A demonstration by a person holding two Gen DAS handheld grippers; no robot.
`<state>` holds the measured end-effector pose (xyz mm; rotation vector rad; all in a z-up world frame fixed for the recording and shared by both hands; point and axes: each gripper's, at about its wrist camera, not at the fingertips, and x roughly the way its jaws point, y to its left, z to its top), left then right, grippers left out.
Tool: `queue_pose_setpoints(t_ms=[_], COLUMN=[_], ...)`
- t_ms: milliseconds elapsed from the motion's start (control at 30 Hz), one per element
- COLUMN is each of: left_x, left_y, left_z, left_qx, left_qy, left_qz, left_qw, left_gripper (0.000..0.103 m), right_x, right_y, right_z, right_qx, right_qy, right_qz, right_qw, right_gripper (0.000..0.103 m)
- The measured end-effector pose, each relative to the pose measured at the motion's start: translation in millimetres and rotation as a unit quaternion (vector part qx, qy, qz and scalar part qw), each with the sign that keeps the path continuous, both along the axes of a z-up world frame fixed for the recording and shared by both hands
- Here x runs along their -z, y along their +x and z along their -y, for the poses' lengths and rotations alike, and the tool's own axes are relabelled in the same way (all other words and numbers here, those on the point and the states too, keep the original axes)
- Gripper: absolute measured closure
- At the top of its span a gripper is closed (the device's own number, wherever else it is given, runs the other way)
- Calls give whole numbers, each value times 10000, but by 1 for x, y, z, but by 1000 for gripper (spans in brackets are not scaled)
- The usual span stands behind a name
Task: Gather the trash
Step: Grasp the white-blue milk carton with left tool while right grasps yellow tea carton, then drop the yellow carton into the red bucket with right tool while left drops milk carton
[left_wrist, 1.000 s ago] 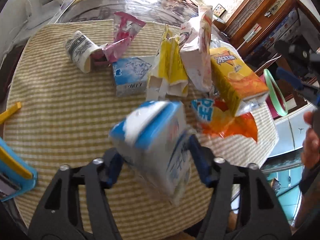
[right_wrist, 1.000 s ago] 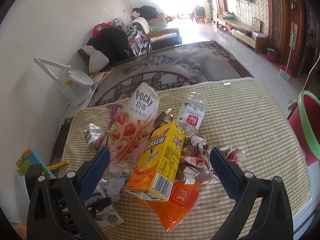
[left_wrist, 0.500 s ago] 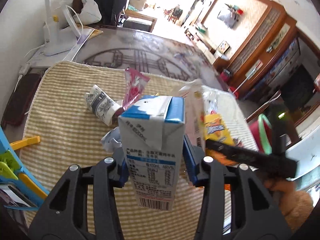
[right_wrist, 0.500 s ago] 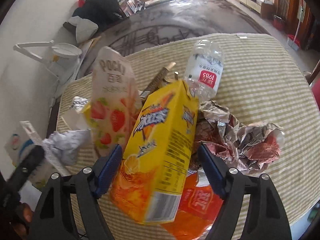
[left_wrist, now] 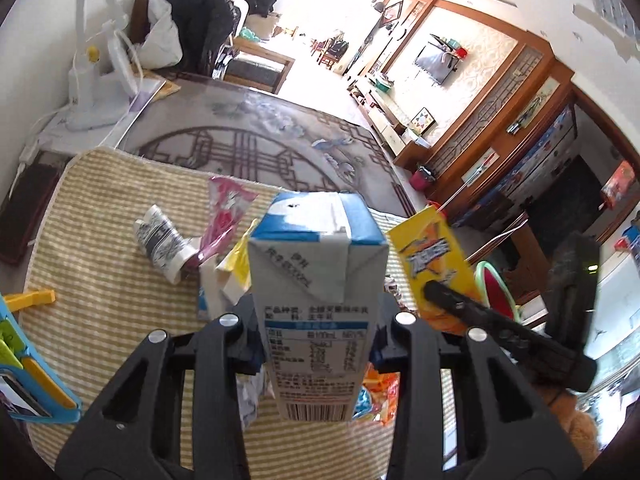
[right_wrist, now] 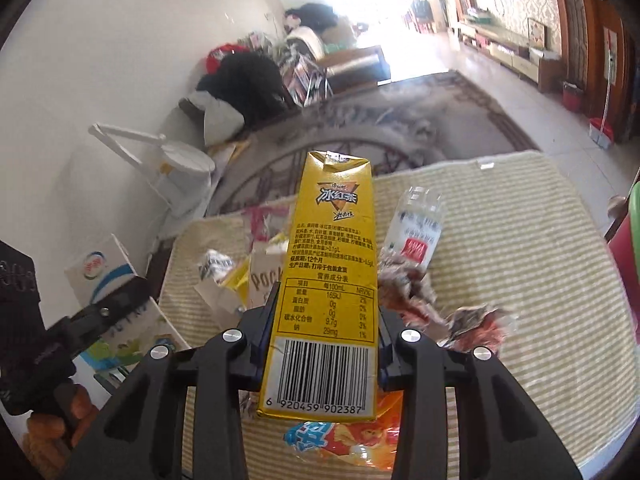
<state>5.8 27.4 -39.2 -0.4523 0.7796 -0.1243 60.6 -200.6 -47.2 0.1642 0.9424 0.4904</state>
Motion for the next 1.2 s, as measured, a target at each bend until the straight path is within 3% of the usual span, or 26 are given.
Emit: queue_pose_setpoints(t_ms=[133,333,500,767,900,967,1200], left_x=[-3,-6,-1,5,7,7,9], left_y=[14,41,58,78,97,106,132], left_z=[37,114,174,259,302,327,408], left_qx=[194,441,589,926,1318,1603,2441], left_qy=[101,133,76,196,295,333,432], left_qz=[-8,8,-84,-216,-253,-262,-125], left_qw=[9998,9989,9982,9953,9905,9862,9687], left_gripper=[68,68,68,68,68,68,68], right_x=[-12,-15,-14,21,40,41,28], right_y=[1,14,27,49,52,50,40], right_z=[38,115,199,354,388,398,422], right_qx=[152,442,889,2325,2637,2734,2974], right_qy=[123,187,-81,-512,-614,-597,-519], right_qz=[204,174,234,-345,-596,-614,-301], right_qw=[9996,9987,9957,9706,9608,9581,9529], right_gripper=[67,67,67,67,64,54,42])
